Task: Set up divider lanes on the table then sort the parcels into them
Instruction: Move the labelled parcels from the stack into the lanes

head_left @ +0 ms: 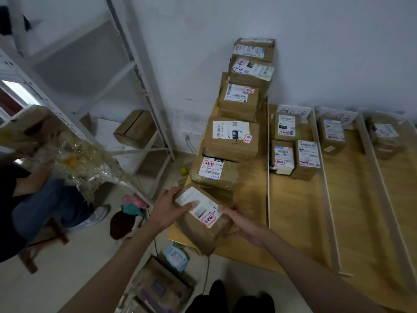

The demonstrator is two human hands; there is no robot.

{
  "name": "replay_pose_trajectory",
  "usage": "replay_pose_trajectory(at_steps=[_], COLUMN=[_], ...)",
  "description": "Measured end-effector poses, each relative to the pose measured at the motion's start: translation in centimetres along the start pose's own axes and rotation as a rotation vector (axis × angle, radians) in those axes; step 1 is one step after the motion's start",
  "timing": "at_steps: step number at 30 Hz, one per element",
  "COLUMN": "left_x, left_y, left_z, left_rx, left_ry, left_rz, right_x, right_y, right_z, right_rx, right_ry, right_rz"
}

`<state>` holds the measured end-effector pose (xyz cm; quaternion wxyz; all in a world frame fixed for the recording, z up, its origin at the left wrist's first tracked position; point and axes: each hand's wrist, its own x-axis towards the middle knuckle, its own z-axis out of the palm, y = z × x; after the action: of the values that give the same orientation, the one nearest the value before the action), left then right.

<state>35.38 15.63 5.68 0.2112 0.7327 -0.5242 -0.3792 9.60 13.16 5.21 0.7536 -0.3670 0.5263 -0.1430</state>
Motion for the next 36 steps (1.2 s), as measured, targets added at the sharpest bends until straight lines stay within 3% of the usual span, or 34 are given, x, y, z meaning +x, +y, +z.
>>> replay_pose_trajectory(at_steps=[7, 22, 26, 36], left_x=[-0.5, 1.9, 2.0, 0.1], left_y=[4.1, 19.9, 23.2, 29.8], left_z=[2.1, 12.1, 15.2, 24.1], left_rx=[0.007, 0.35, 0.428, 0.543], left_ry=[-0.081, -0.089, -0.131, -0.174], left_rz=[0.127, 0.559, 0.599, 0.756], right_x=[-3.9, -12.9, -14.2, -19.1], right_y=[0.3, 1.1, 1.7, 3.9], right_z=[-1.4, -11.6, -14.8, -22.3], right_rx=[-0.159, 0.076, 0.107, 0.217], right_ry=[-0.044, 0.505, 0.66, 0.814], right_rz=[-0.003, -0.156, -0.194, -0.235])
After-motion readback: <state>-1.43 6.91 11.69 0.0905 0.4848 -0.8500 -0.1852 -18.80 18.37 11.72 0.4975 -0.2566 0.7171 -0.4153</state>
